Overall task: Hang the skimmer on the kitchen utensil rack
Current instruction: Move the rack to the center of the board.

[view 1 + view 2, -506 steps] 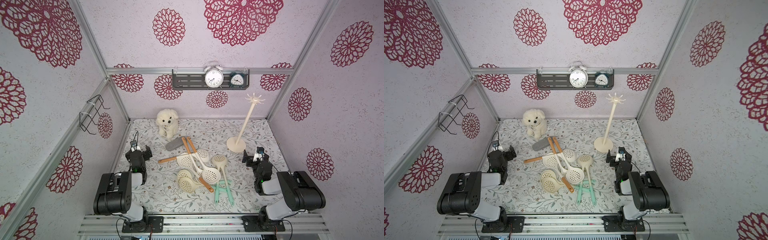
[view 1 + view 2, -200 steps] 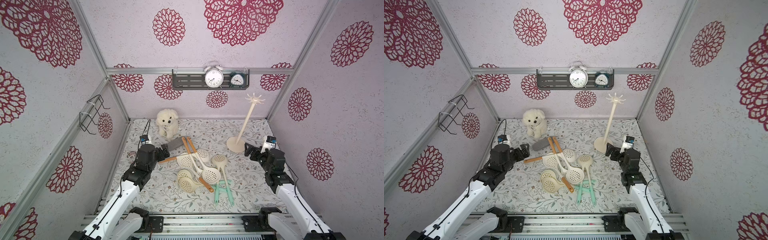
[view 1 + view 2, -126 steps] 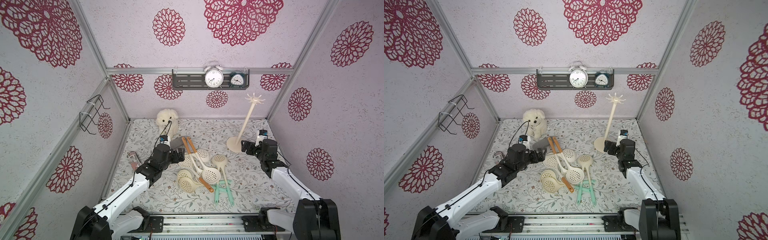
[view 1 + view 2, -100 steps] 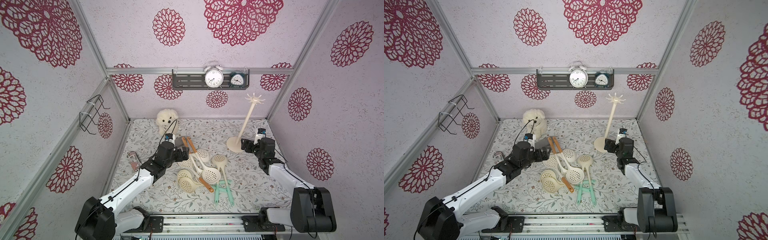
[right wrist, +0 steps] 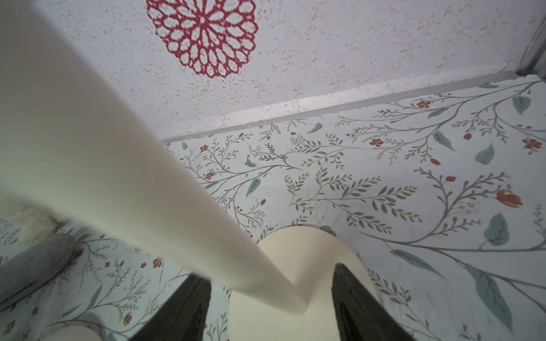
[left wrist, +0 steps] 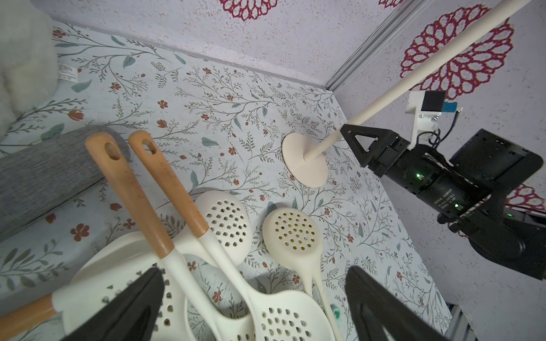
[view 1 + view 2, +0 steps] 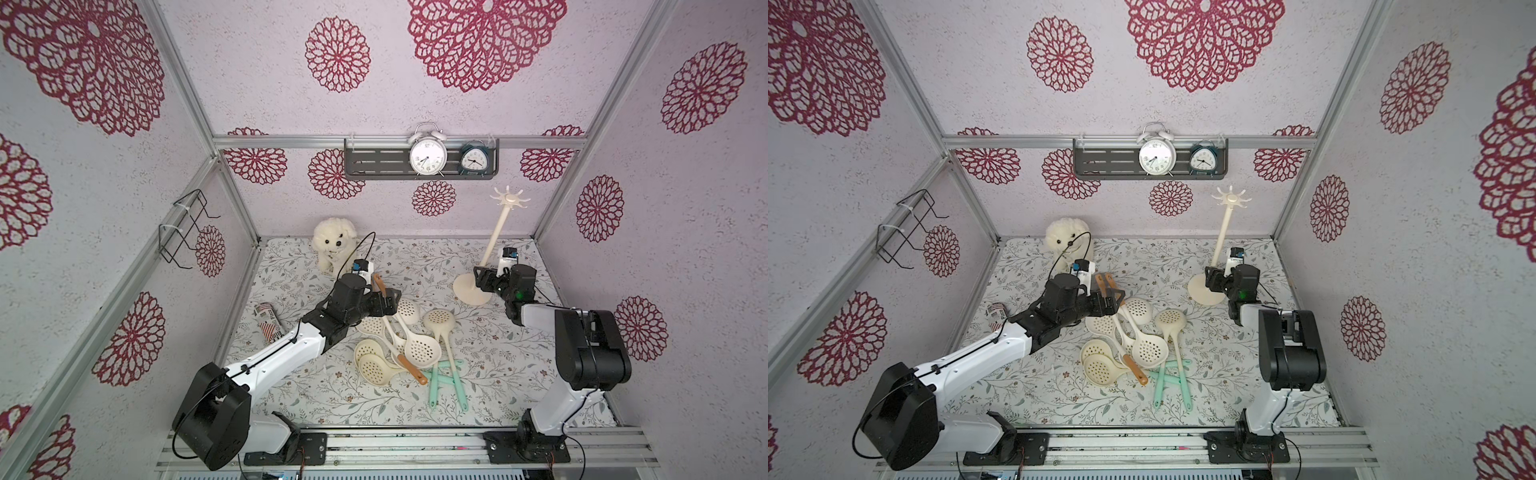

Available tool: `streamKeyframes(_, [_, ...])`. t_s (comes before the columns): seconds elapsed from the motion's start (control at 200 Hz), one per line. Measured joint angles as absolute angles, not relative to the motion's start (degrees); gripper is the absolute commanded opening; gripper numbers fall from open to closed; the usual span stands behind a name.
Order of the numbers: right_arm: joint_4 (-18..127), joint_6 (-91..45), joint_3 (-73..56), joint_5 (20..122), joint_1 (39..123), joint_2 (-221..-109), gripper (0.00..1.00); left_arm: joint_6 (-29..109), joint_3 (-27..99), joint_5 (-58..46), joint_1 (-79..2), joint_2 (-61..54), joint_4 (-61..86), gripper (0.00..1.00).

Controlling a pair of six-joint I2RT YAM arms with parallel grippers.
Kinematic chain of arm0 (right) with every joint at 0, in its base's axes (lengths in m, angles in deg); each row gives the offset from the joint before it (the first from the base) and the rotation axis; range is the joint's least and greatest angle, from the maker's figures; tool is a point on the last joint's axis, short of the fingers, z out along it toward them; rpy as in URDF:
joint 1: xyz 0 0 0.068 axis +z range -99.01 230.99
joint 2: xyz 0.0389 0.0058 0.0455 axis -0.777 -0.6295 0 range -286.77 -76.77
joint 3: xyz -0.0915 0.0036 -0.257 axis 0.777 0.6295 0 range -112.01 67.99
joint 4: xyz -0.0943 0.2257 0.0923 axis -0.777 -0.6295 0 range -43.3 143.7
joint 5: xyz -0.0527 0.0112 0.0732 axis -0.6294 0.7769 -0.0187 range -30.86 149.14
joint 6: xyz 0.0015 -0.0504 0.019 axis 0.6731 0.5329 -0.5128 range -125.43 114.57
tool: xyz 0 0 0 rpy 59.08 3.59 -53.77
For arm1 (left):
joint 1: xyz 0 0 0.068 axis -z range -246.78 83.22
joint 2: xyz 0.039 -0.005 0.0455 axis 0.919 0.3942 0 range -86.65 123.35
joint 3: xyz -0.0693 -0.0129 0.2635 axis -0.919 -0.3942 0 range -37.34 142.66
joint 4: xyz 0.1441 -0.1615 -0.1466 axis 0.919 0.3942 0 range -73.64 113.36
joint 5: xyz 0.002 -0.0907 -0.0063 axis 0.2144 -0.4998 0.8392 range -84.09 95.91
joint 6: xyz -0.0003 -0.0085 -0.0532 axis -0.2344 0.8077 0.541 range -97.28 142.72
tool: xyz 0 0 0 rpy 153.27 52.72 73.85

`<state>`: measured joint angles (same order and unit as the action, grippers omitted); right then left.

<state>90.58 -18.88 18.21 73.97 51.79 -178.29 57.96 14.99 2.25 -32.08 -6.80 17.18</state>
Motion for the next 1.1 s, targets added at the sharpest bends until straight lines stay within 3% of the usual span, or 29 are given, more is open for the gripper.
streamKeyframes(0.435, [89.5,-16.0,12.8,79.7,52.0,-183.1,0.39,57.6,17.9,2.1,-31.5,-2.9,19.1,0.95])
streamKeyframes(0.716, [88.0,-12.9,12.6,79.6,55.6,-182.9,0.33,57.4,17.2,3.2,-31.5,-3.1,20.2,0.95])
streamKeyframes(1.101, [89.7,-14.3,16.7,80.1,62.7,-180.5,0.33,56.4,16.0,7.0,-31.4,-5.0,24.4,0.96])
